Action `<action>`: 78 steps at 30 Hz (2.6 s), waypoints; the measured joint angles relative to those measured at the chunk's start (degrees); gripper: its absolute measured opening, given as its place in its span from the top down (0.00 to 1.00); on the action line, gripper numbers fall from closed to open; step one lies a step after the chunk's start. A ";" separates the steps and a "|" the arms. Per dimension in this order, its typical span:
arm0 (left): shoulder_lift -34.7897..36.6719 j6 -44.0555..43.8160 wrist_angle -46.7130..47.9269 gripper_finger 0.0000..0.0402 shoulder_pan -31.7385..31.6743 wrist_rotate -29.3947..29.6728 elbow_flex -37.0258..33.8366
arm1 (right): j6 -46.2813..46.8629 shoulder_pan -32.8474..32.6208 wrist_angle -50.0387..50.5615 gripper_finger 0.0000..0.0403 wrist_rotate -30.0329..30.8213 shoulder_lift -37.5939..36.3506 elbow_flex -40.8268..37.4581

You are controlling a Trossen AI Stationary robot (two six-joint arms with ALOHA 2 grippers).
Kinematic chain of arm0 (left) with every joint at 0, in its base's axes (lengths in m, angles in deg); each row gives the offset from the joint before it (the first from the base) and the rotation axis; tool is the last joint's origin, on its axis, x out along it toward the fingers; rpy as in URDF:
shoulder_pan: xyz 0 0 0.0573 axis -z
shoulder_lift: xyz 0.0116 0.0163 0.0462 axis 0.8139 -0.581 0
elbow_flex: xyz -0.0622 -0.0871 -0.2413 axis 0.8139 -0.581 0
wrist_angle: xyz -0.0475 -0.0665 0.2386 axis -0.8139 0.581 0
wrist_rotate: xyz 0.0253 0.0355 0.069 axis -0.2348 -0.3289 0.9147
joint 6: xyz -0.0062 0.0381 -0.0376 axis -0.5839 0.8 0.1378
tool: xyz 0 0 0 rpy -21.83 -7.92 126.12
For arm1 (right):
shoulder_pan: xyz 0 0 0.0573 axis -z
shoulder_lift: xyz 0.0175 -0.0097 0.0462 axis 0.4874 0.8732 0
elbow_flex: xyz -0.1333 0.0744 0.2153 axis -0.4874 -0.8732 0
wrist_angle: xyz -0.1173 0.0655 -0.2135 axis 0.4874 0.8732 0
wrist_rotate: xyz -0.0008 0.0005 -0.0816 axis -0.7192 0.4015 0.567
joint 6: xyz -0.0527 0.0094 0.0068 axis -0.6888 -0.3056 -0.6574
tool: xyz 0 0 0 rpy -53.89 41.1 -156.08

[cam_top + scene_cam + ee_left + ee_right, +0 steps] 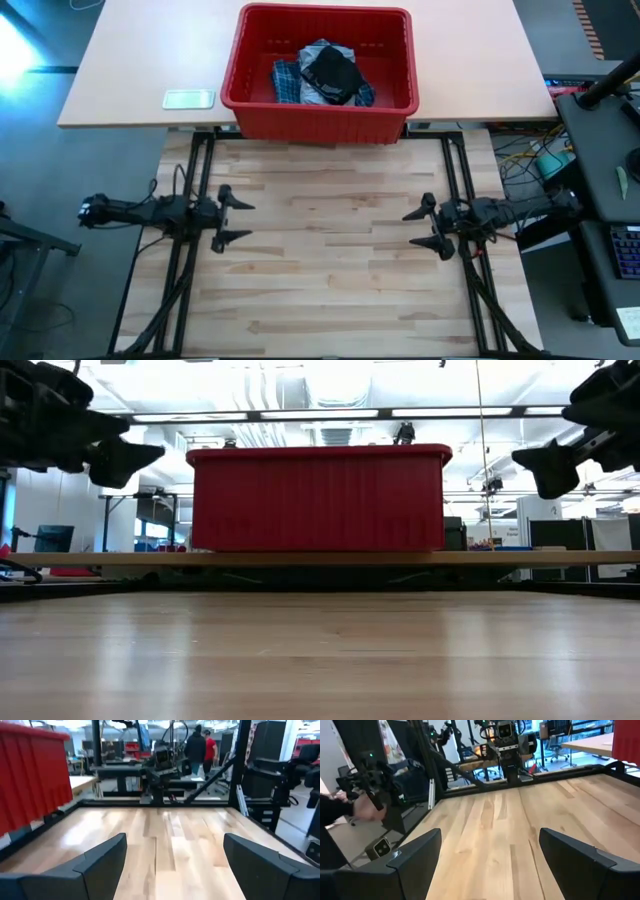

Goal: Fold Laundry from Bin
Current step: Return to Home Position

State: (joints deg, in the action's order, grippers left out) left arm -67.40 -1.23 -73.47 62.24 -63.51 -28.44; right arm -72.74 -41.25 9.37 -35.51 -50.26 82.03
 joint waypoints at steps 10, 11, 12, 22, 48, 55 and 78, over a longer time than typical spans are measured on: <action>-4.51 -0.42 0.70 0.22 0.01 0.41 1.90 | -0.19 0.00 0.18 0.18 -0.01 0.23 -0.04; -4.72 -0.42 0.64 0.22 0.01 0.41 2.07 | -0.19 0.00 0.17 0.18 -0.01 0.23 -0.04; -5.00 -0.42 0.46 0.22 0.01 0.41 2.15 | -0.19 0.00 0.17 0.18 -0.01 0.23 -0.04; -7.26 -0.42 0.47 0.22 0.01 0.41 2.17 | -0.21 0.00 0.15 0.18 -0.01 0.25 -0.07; -10.88 -0.42 0.45 0.22 0.03 0.38 2.20 | -0.21 0.00 0.17 0.18 0.01 0.25 -0.11; -11.11 -0.42 0.46 0.22 0.03 0.38 2.22 | -0.21 -0.02 0.21 0.18 0.02 0.25 -0.04; -11.18 -0.42 0.45 0.22 0.01 0.36 2.22 | -0.21 -0.02 0.10 0.18 0.00 0.27 0.63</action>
State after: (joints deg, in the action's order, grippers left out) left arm -78.59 -1.65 -73.01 62.25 -63.15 -26.23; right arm -72.95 -41.27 9.47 -35.51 -49.99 82.66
